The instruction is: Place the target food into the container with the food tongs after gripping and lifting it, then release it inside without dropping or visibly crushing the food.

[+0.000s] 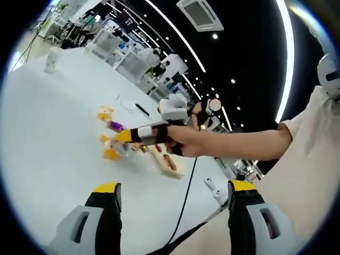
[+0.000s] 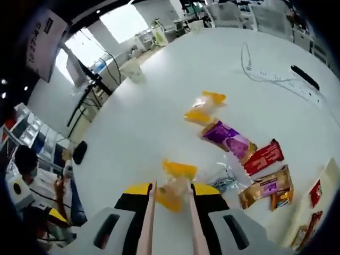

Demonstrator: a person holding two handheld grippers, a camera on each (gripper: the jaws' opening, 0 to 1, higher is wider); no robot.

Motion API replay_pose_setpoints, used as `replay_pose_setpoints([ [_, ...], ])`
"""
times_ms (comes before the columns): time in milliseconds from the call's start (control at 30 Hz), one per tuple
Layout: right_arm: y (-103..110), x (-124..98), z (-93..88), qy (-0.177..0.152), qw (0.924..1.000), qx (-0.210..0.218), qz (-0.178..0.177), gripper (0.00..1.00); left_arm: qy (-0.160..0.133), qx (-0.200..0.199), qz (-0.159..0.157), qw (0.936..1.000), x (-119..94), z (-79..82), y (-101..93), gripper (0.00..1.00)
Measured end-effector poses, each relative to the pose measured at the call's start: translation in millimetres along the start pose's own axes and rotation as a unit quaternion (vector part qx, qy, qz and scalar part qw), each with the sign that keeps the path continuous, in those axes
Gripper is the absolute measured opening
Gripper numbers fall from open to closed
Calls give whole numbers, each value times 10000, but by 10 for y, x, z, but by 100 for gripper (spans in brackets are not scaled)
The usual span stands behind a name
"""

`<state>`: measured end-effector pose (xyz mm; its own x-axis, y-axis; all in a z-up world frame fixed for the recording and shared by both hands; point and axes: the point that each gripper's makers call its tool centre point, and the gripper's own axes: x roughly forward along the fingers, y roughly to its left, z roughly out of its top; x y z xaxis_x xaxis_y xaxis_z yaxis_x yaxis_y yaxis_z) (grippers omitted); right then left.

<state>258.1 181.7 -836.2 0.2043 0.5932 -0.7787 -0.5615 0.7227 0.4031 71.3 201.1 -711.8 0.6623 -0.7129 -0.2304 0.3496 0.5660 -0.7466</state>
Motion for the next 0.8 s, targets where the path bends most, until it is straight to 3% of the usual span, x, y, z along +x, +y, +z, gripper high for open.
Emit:
replay_pose_setpoints([
  [167, -23, 8, 42, -35, 9997, 194, -109, 28, -27, 30, 2, 10000, 3, 17, -1, 82],
  [267, -56, 22, 2, 137, 9992, -123, -366, 28, -31, 10, 7, 10000, 1, 5, -7, 82],
  [367, 9, 68, -36, 227, 9989, -211, -361, 28, 9, -6, 10, 10000, -2, -27, -9, 82],
  [433, 33, 77, -56, 292, 9974, -508, -429, 28, 39, -2, 10, 10000, -8, -45, -7, 82],
  [800, 41, 144, -102, 409, 9968, -520, -446, 28, -9, -42, 60, 10000, -22, -49, 7, 82],
])
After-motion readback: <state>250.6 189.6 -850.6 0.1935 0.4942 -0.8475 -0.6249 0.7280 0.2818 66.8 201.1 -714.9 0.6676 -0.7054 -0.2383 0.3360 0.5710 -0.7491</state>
